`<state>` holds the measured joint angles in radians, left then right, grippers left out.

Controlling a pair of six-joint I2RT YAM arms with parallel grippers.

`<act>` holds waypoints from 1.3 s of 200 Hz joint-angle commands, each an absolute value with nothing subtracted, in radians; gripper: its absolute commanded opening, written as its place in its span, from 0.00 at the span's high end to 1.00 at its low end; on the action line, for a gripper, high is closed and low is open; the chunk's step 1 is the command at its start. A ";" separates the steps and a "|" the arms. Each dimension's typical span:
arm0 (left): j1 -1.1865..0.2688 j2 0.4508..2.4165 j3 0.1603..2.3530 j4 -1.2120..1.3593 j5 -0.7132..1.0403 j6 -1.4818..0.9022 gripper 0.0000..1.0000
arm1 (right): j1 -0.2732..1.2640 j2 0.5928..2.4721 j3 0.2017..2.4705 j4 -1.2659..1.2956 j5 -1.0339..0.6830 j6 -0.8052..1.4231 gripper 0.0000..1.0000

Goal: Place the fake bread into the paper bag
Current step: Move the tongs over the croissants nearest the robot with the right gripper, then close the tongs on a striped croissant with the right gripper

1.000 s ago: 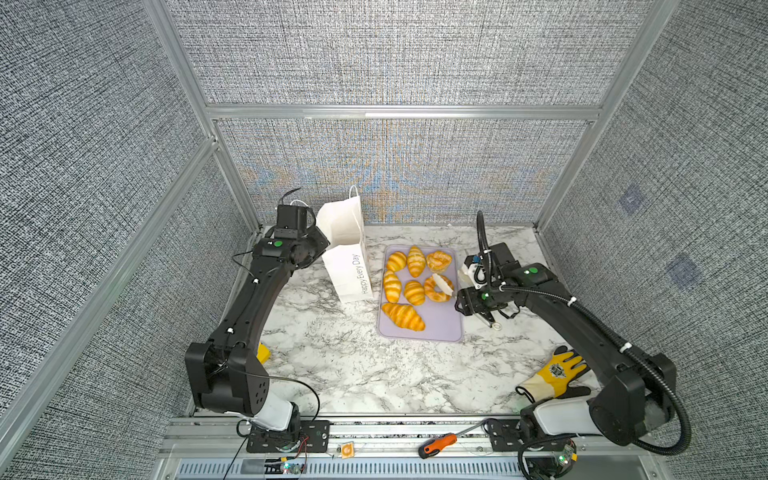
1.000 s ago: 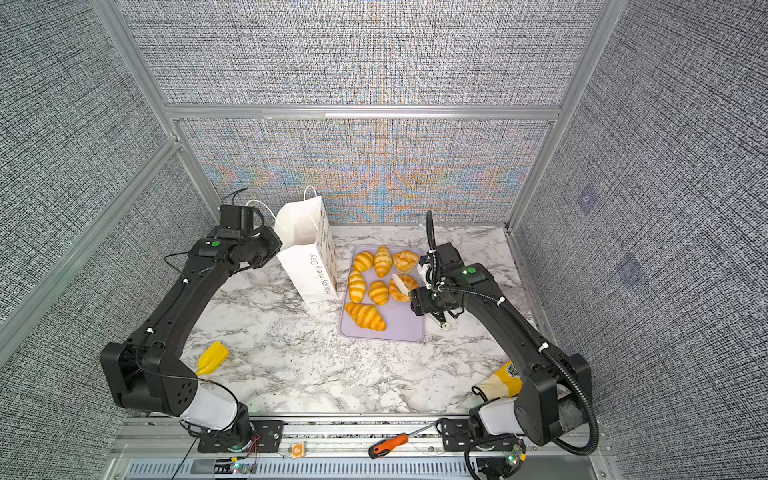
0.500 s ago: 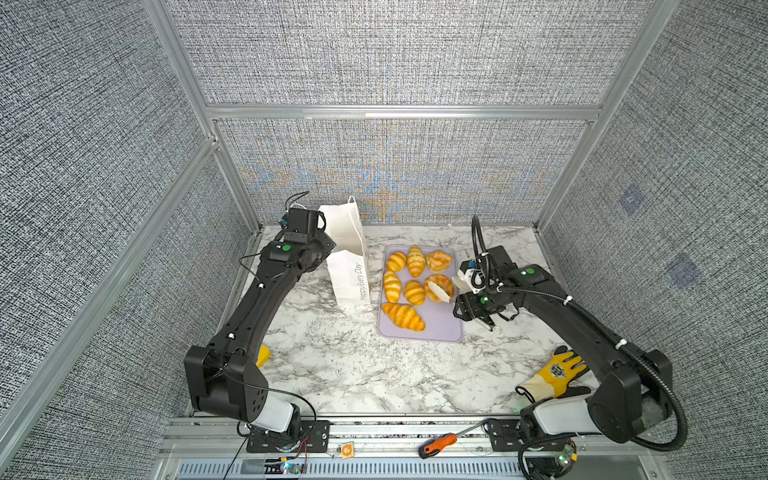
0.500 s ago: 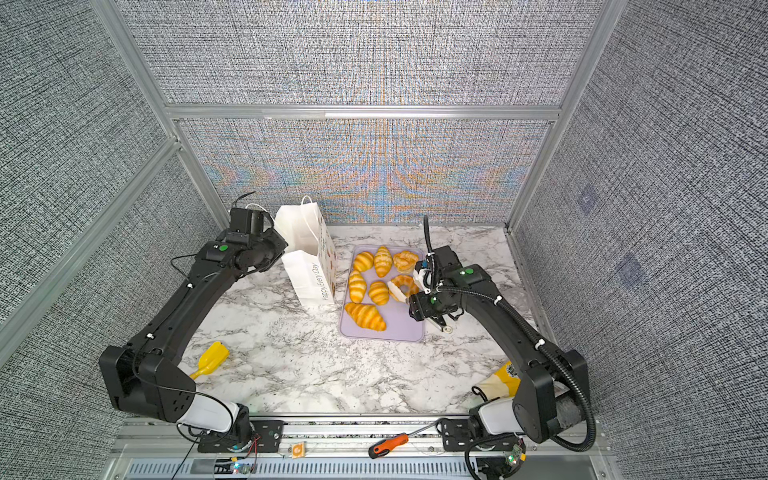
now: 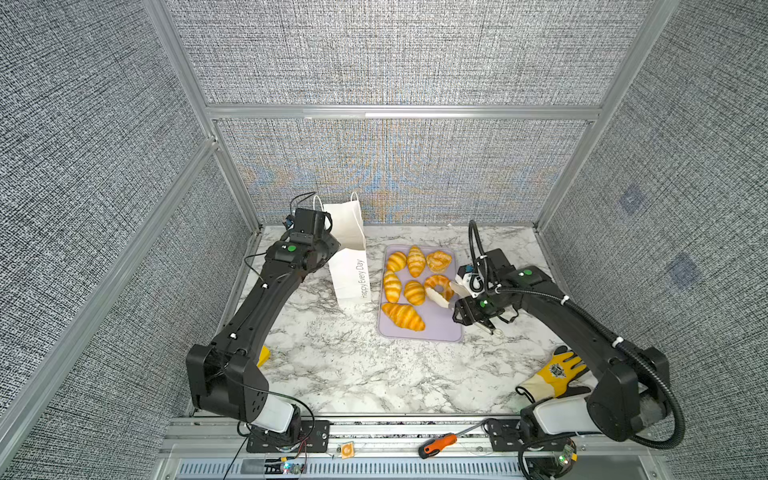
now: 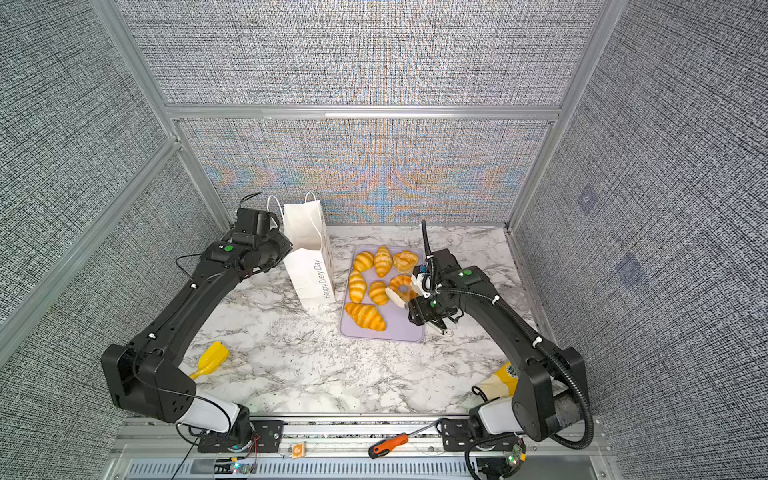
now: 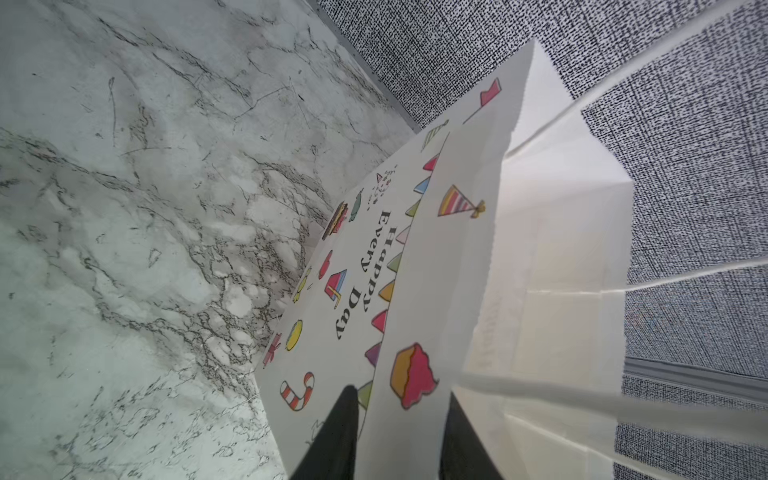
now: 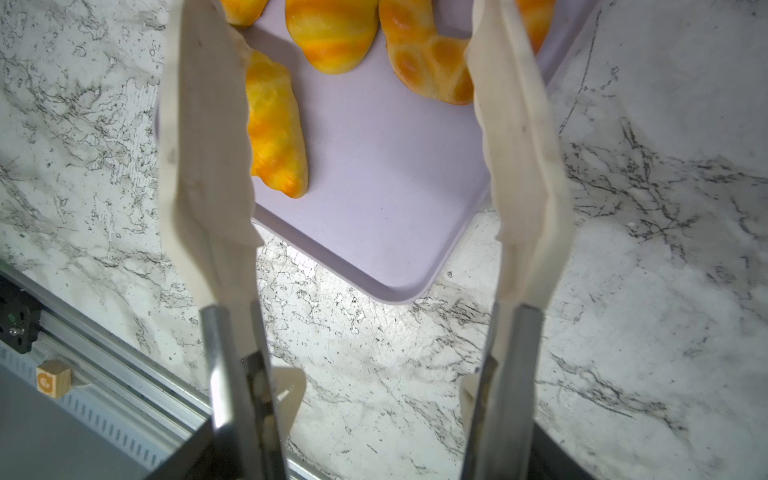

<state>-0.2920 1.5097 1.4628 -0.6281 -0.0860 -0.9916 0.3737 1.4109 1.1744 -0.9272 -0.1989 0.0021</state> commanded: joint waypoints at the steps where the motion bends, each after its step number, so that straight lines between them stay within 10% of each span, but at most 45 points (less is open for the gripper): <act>1: -0.292 1.508 1.476 -0.637 -0.087 -0.962 0.59 | 0.376 1.407 1.170 -0.934 -0.210 -0.006 0.25; 72: -0.292 1.424 1.467 -0.617 -0.106 -0.768 0.01 | 0.461 1.377 1.113 -0.933 -0.185 -0.090 0.24; 260: -0.290 1.147 1.163 -0.446 -0.089 -0.192 0.01 | 0.686 1.643 1.228 -0.966 -0.011 -0.099 0.19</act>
<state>-0.2916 1.1683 1.1786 -0.4931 -0.1085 -0.2359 0.6800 1.6196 1.2037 -0.9600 -0.0093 -0.1028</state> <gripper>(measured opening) 0.991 0.807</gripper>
